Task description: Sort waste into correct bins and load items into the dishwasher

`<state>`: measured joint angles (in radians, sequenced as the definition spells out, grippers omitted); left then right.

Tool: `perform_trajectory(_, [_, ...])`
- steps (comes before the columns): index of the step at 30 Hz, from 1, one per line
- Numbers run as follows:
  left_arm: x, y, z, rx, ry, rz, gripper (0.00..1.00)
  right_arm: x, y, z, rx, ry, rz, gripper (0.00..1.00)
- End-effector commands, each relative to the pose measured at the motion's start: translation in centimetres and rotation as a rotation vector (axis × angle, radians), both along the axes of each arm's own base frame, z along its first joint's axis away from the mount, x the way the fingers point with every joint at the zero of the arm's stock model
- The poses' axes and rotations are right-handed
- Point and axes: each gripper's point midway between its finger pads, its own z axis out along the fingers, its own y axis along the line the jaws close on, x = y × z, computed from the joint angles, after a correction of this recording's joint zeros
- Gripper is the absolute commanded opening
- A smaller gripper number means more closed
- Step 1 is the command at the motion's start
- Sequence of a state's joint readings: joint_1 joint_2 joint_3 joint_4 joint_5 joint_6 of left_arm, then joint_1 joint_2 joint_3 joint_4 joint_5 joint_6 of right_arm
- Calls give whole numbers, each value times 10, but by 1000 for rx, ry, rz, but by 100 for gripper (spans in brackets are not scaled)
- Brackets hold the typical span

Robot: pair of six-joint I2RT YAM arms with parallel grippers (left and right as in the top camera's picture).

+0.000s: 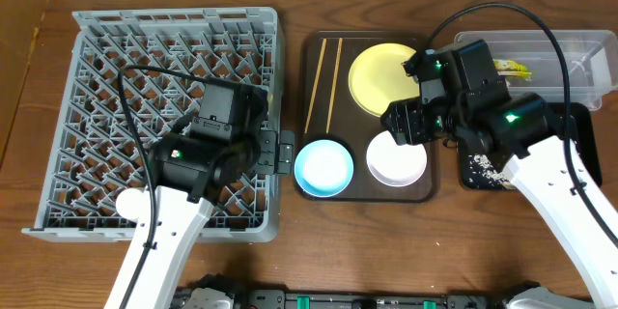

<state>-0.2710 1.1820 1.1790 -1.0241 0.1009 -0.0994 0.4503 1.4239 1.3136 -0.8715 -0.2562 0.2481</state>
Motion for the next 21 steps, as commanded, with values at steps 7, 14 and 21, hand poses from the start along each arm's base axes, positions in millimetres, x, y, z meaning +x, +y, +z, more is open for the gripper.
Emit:
perform_trajectory(7, [3,2,6,22,-22,-5,98,-10,10,16,88,8,38,99])
perform_trajectory(14, [3,2,6,22,-22,-5,98,-6,2,13,41,-16,36,99])
perform_trajectory(21, [3,2,6,22,-21,-5,98,-9,-29,49,3,-188,81,99])
